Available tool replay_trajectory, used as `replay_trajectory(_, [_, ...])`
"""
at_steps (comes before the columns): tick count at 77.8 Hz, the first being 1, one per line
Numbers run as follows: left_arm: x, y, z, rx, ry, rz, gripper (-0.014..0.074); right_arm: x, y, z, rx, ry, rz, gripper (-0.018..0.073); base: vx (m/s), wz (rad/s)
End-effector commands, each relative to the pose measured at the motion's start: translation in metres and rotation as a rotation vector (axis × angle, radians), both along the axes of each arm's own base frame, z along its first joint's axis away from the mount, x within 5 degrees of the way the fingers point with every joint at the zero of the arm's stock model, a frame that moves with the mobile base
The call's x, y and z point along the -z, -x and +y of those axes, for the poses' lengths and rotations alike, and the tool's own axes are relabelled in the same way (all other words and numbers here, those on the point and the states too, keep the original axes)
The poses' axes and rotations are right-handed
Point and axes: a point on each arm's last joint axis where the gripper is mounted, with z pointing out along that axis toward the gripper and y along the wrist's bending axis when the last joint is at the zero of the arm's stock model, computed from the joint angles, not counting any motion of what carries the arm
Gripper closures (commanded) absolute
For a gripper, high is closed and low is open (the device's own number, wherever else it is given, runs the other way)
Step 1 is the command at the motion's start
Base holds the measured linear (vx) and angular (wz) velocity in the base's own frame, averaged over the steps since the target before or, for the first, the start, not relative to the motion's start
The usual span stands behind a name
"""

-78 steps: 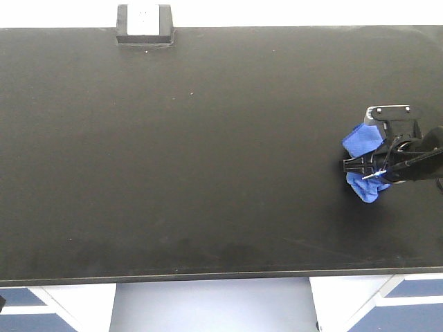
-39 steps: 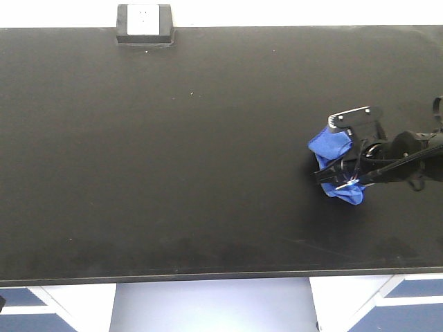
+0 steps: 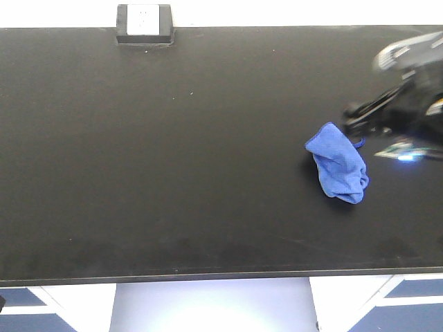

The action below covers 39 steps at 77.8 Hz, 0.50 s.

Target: Wipe right workspace with blue cloth

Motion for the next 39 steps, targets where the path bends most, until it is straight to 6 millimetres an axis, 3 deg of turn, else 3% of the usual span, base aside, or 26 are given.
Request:
replay_trajectory(1, [-0.017,0.001,0.001,-0.009,0.015,-0.117,0.0603,-0.043,0.021,-0.004,0.005,-0.019,-0.181,0.0227,0.0,0.0])
replay_trajectory(8, [-0.017,0.001,0.001,-0.009,0.015,-0.117,0.0603,-0.067,0.05,-0.007,0.002,-0.04,-0.263,0.039,0.0,0.0])
replay_trajectory(16, [-0.017,0.001,0.001,-0.009,0.015,-0.117,0.0603,-0.079,0.076,-0.01,-0.007,-0.042,-0.29,0.0574,0.0,0.0])
replay_trajectory(39, [-0.017,0.001,0.001,-0.009,0.015,-0.117,0.0603,-0.097,0.123,-0.015,-0.023,-0.049,-0.352,0.0567,0.0,0.0])
